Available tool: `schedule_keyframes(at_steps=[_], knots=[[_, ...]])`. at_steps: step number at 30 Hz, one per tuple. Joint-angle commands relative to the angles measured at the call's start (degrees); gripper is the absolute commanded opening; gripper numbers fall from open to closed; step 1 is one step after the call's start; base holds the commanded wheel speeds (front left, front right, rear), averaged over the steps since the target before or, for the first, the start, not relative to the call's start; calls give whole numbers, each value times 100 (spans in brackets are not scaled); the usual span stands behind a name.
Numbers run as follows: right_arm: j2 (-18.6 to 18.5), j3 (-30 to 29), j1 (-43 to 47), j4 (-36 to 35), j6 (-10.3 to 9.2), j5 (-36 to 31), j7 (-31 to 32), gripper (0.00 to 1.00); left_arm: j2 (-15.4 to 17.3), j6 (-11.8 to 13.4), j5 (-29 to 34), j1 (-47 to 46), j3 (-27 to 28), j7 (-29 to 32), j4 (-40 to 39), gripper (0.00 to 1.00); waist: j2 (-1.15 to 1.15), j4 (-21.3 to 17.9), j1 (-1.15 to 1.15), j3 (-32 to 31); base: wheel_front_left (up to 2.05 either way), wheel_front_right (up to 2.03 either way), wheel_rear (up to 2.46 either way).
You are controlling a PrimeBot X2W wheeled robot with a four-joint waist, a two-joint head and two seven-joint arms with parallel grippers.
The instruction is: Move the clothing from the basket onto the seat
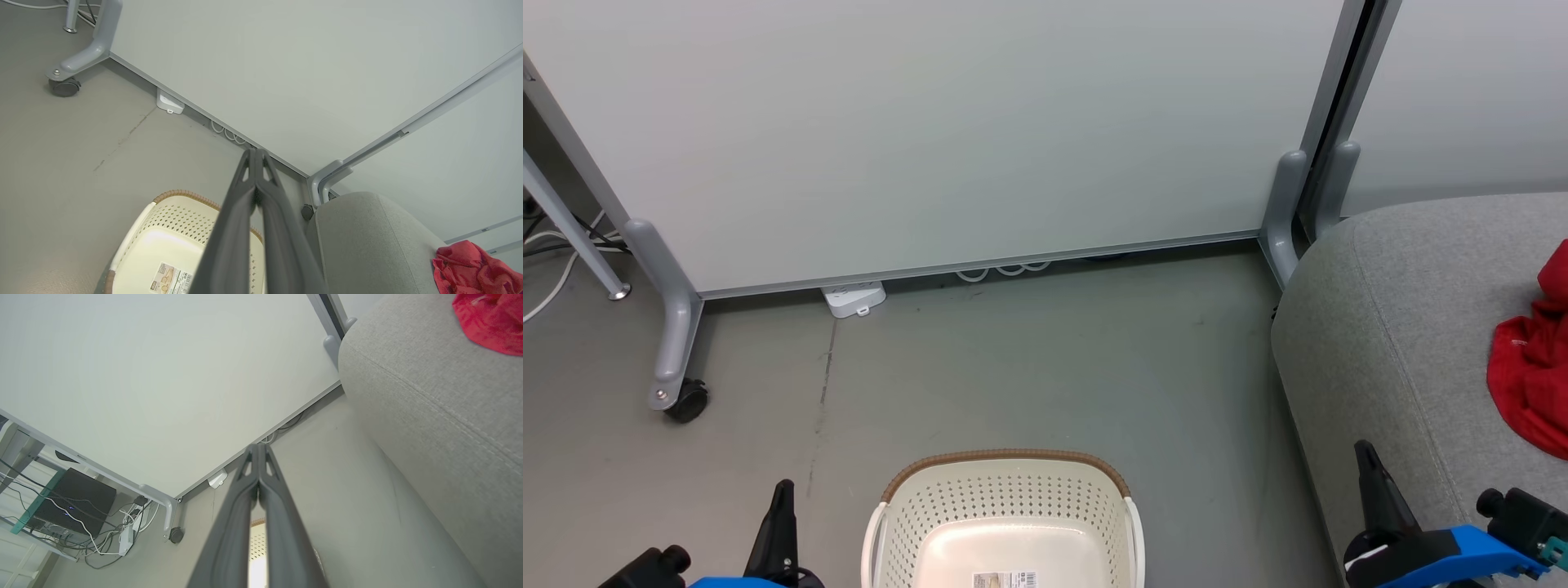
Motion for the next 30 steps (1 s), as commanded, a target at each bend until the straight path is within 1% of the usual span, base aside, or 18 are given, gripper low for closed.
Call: schedule_keyframes(at_steps=[1, 11, 12, 30], knots=[[-4, -20, -181, -58, -1, 241, 24, 0, 31, -13, -203, -173, 70, 45, -115, 0, 0, -2, 0, -1, 0, 0, 0], [-4, -60, -254, -38, -1, 1091, 125, 0, 21, -16, -919, -213, 187, 241, -202, 0, 0, -15, 0, -6, 0, 0, 0], [-4, -60, -254, -38, -1, 1091, 125, 0, 21, -16, -919, -213, 187, 241, -202, 0, 0, -15, 0, -6, 0, 0, 0], [-3, -122, -369, -6, -2, 2412, 287, 0, 5, -23, -2040, -280, 370, 550, -336, 0, 0, -38, -1, -16, 0, 0, 0]])
